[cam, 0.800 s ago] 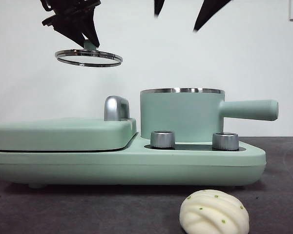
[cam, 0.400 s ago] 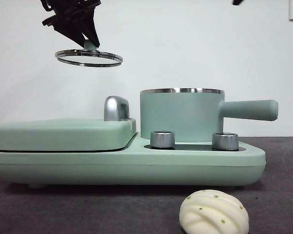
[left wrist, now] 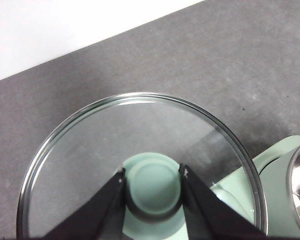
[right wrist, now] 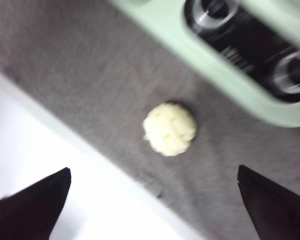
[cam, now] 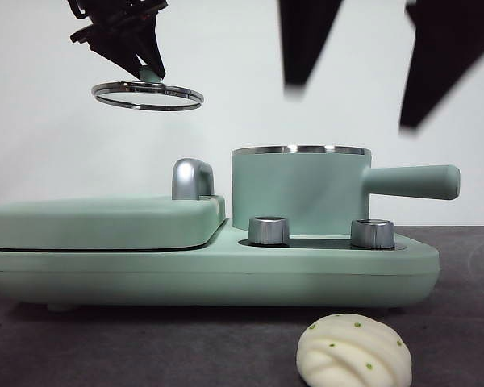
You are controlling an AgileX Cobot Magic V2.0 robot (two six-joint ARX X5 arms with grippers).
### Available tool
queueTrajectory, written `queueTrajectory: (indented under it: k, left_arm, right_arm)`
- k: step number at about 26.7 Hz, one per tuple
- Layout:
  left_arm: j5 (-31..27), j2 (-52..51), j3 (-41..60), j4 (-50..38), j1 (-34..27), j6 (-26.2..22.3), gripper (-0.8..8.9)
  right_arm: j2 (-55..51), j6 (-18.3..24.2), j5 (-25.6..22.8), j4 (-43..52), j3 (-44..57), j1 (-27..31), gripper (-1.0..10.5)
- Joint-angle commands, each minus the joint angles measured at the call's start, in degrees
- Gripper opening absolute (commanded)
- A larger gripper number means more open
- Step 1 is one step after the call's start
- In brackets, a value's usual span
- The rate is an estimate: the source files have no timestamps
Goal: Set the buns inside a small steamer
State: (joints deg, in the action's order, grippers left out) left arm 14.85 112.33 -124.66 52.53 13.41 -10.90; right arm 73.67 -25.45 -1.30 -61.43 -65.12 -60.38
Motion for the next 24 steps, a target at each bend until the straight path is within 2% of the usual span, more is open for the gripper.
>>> queueTrajectory:
  k: [1,6,15,18,21,24]
  left_arm:
    - [0.2,-0.3,-2.4,-1.4,0.2,0.5,0.24]
    - [0.2,-0.3,-2.4,-1.4,0.2,0.5,0.24]
    - [0.2,-0.3,-2.4,-1.5,0.2,0.9,0.24]
    - [0.2,-0.3,-2.4,-1.5,0.2,0.9,0.24]
    - [0.2,-0.3,-2.4,-1.5,0.2,0.9,0.24]
    - [0.2,-0.3,-2.4,-1.5,0.2,0.9,0.24]
  right_arm:
    - [1.4,-5.8,-0.3,6.4,5.1,-2.6,6.2]
    - [2.6,-8.3,-0.3,15.0,13.5,-2.9,6.2]
    - [6.6,-7.3,-0.2,23.0,17.6,-0.3,5.9]
    - [8.2,-7.1,0.0,24.2,17.6,0.0,5.0]
    - [9.4,-7.1,0.0,24.5,17.6,0.3,4.7]
    - [9.6,-7.1,-0.3,24.8,17.6,0.6,3.5]
